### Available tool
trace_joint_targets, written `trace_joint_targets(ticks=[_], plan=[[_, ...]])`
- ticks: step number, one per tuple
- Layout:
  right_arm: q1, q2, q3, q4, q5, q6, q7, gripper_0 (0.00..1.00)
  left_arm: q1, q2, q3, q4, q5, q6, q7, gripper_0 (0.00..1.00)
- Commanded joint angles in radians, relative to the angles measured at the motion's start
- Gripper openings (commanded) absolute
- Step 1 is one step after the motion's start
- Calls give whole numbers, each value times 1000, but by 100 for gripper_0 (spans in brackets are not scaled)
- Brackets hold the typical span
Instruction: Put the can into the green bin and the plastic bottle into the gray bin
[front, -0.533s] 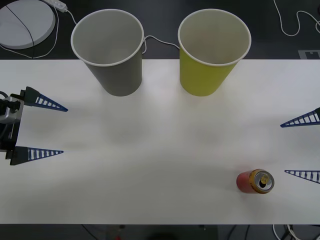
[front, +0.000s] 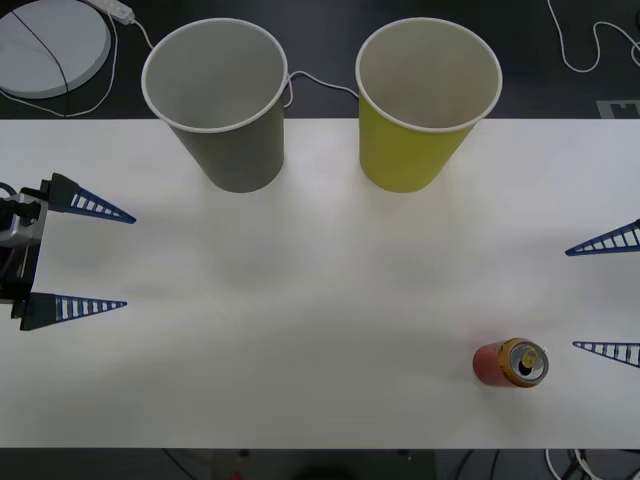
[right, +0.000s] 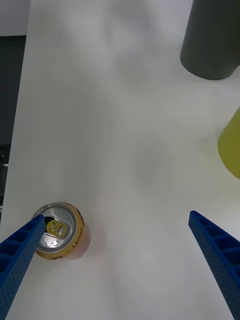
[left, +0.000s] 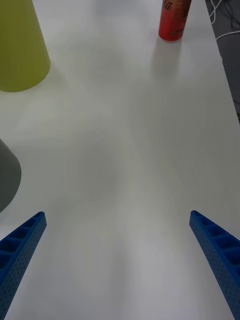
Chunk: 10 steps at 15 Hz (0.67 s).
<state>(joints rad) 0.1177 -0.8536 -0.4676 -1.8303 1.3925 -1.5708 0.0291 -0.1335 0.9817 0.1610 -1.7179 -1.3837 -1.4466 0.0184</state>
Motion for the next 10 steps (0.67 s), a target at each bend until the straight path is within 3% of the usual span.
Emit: trace_joint_targets(ticks=[1,6,10], plan=[[2,-15,-14,11,-6,0,17,100,0,0,0,0,0,0,0,100],[2,-53,-17,100,-50,0,80,100,0,0,0,0,0,0,0,100],[2,-104,-6,227,-92,0,249,100,0,0,0,0,0,0,0,100]])
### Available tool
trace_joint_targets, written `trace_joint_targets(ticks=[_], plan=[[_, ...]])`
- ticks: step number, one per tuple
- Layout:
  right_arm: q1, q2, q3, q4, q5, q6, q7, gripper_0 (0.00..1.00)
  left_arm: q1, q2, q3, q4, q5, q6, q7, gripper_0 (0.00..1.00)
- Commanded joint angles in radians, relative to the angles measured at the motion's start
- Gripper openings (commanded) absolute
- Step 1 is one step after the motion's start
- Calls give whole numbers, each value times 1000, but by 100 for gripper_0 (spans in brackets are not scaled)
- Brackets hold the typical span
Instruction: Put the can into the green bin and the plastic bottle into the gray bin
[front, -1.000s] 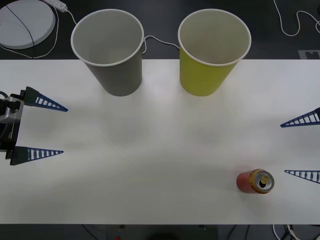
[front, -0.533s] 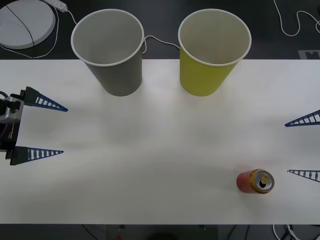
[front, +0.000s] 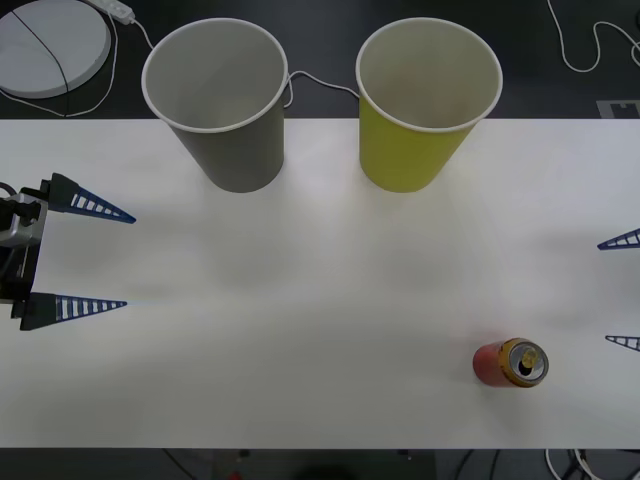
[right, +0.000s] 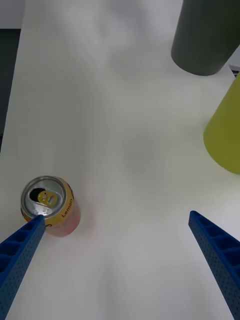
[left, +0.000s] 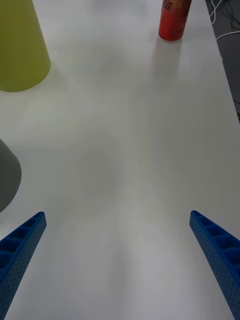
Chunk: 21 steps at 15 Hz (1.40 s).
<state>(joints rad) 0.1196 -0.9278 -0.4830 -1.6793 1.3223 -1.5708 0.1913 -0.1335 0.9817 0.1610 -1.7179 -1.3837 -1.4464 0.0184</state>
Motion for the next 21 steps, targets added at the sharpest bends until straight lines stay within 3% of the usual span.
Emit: trace_joint_targets(ticks=[1,6,13,19,21], plan=[[0,-46,23,112,-38,0,126,100,0,0,0,0,0,0,0,100],[-1,-117,136,340,-153,0,327,100,0,0,0,0,0,0,0,100],[-23,-117,235,573,-222,0,527,100,0,0,0,0,0,0,0,100],[-104,-108,445,816,-371,0,639,100,0,0,0,0,0,0,0,100],[-118,-78,466,862,-388,0,651,100,0,0,0,0,0,0,0,100]])
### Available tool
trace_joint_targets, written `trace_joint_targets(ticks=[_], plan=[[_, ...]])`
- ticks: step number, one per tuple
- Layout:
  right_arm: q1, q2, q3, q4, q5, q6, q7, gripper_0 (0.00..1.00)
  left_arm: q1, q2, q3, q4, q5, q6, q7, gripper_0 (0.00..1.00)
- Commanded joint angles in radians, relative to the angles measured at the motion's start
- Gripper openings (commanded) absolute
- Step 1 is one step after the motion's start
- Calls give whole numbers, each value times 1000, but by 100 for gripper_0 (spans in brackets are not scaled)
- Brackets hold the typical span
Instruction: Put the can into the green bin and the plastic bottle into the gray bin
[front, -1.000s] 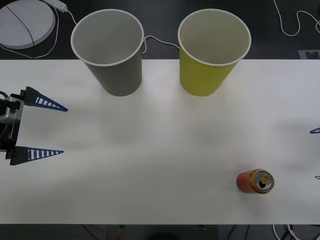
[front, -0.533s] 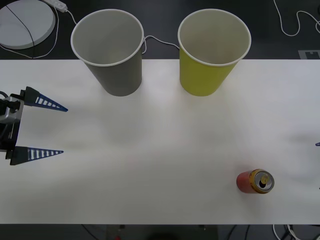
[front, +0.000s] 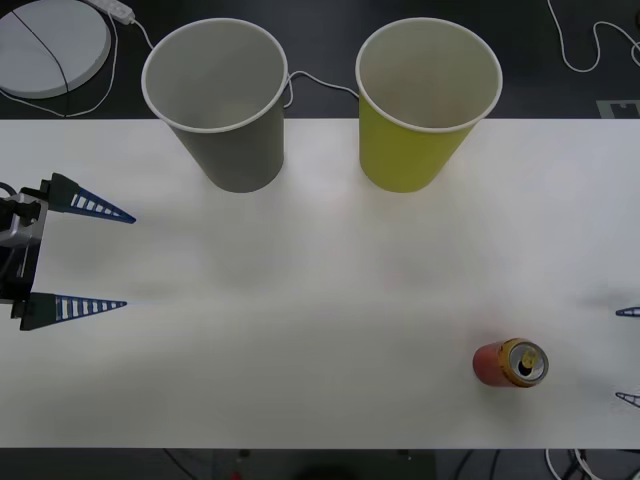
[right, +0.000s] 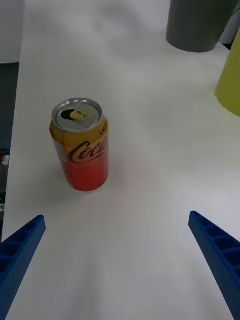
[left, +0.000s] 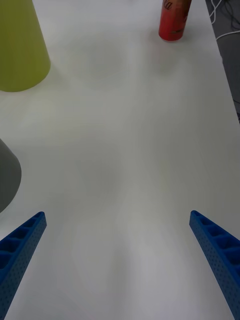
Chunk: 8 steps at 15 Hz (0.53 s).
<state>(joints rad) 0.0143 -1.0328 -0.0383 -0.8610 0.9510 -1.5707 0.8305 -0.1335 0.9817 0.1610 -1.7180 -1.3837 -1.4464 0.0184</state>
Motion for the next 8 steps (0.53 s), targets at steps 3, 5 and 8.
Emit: trace_joint_targets(ticks=[3,5,8], plan=[[-13,86,21,74,-23,0,19,100,0,0,0,0,0,0,0,100],[-13,132,21,96,-31,0,19,100,0,0,0,0,0,0,0,100],[-14,189,21,106,-37,0,22,100,0,0,0,0,0,0,0,100]])
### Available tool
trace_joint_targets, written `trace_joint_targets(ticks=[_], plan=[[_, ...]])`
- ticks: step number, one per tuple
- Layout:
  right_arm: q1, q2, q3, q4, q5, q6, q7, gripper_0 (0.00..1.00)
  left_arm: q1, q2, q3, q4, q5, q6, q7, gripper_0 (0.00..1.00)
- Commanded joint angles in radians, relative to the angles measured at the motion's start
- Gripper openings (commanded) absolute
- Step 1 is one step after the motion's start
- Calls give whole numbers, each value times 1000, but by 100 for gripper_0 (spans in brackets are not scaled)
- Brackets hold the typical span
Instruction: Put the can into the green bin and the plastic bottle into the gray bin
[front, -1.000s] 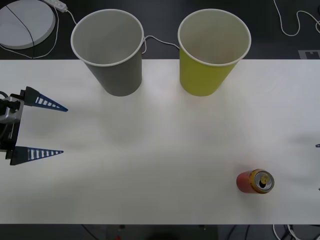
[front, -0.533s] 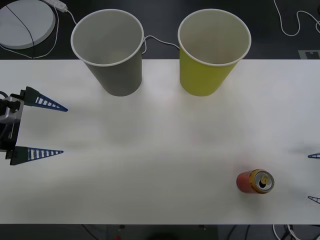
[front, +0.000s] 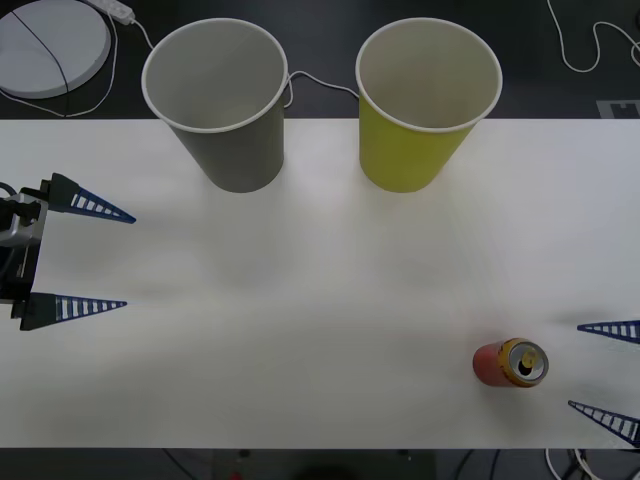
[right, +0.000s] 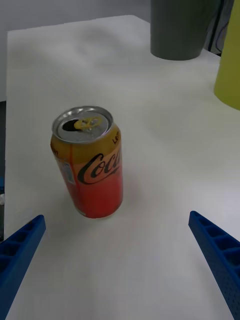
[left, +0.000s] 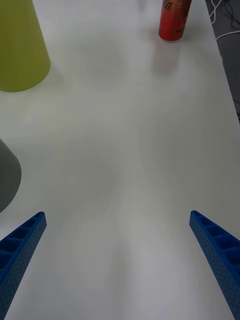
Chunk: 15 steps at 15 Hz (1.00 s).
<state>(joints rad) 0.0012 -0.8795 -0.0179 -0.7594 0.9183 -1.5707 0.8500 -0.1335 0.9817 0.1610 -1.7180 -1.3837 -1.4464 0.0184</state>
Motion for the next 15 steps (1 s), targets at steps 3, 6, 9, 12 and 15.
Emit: trace_joint_targets(ticks=[3,6,9,12,15], plan=[[-1,85,1,5,-2,0,3,100,0,0,0,0,0,0,0,100],[-1,126,0,5,-2,9,7,100,0,0,0,0,0,0,0,100],[-9,163,0,5,4,28,12,100,0,0,0,0,0,0,0,100],[-15,195,0,5,11,51,18,100,0,0,0,0,0,0,0,100],[-23,225,0,5,21,54,23,100,0,0,0,0,0,0,0,100]])
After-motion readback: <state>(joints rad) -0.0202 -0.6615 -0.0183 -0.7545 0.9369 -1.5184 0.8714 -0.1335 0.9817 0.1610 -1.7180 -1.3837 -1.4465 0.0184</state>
